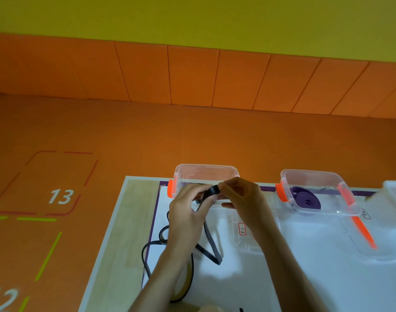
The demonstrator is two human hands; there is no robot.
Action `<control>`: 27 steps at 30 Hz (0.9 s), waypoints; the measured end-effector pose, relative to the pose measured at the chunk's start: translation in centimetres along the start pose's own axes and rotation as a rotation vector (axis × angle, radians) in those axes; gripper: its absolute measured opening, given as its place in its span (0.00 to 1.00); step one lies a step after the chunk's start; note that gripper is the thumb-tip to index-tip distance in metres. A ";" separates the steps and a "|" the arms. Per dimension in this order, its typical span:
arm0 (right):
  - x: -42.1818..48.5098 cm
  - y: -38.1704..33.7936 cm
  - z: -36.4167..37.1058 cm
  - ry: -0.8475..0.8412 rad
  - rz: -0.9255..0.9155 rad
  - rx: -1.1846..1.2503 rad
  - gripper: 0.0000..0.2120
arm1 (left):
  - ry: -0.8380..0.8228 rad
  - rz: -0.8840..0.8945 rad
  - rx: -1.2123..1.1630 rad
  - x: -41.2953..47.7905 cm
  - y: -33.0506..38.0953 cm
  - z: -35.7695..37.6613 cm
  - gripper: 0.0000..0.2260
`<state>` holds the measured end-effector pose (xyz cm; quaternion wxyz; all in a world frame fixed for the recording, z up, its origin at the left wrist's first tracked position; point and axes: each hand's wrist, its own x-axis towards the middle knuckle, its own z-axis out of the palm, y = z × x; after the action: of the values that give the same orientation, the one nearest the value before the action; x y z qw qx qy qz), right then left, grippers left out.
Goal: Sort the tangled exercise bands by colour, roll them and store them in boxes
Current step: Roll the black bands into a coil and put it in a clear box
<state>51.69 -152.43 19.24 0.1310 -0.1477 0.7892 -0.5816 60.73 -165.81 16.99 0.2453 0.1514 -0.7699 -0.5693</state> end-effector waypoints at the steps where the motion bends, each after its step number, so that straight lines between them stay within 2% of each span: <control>1: -0.1 -0.1 0.1 -0.007 -0.010 -0.044 0.10 | 0.023 0.026 0.013 0.0 -0.1 0.1 0.07; 4: -0.3 -0.2 0.4 0.035 -0.011 -0.145 0.15 | 0.049 0.070 0.042 0.2 -0.2 0.1 0.06; 7: -0.5 -0.3 0.7 0.053 0.061 0.064 0.11 | 0.034 0.065 0.018 0.2 -0.6 0.1 0.09; 10: -0.7 -0.4 0.7 0.021 0.182 0.291 0.12 | 0.064 -0.045 -0.094 0.0 -0.9 0.2 0.13; 13: -0.7 -0.1 1.1 -0.011 0.150 0.186 0.08 | 0.049 -0.091 -0.051 0.0 -1.1 0.2 0.10; 15: -0.7 0.1 1.6 0.001 0.064 0.053 0.07 | 0.054 -0.069 0.034 0.1 -0.9 -0.2 0.08; 17: -0.5 0.2 1.7 0.019 0.007 0.021 0.07 | 0.064 -0.029 0.063 0.2 -0.8 -0.3 0.07; 19: -0.3 0.1 1.5 0.048 0.045 0.060 0.09 | 0.055 -0.024 0.060 0.2 -0.7 -0.2 0.08; 23: -0.4 0.5 1.4 0.015 0.270 0.375 0.11 | 0.029 -0.045 -0.021 0.1 -0.8 -0.3 0.09; 25: -0.4 0.6 1.3 -0.043 0.282 0.383 0.15 | 0.021 -0.086 -0.114 0.2 -1.1 -0.6 0.11; 27: -0.2 0.6 0.9 -0.070 0.206 0.273 0.19 | 0.013 -0.128 -0.168 0.4 -1.5 -0.9 0.11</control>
<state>52.15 -152.98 18.44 0.2360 -0.0669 0.7090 -0.6612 60.83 -167.16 15.89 0.2255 0.1829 -0.7067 -0.6452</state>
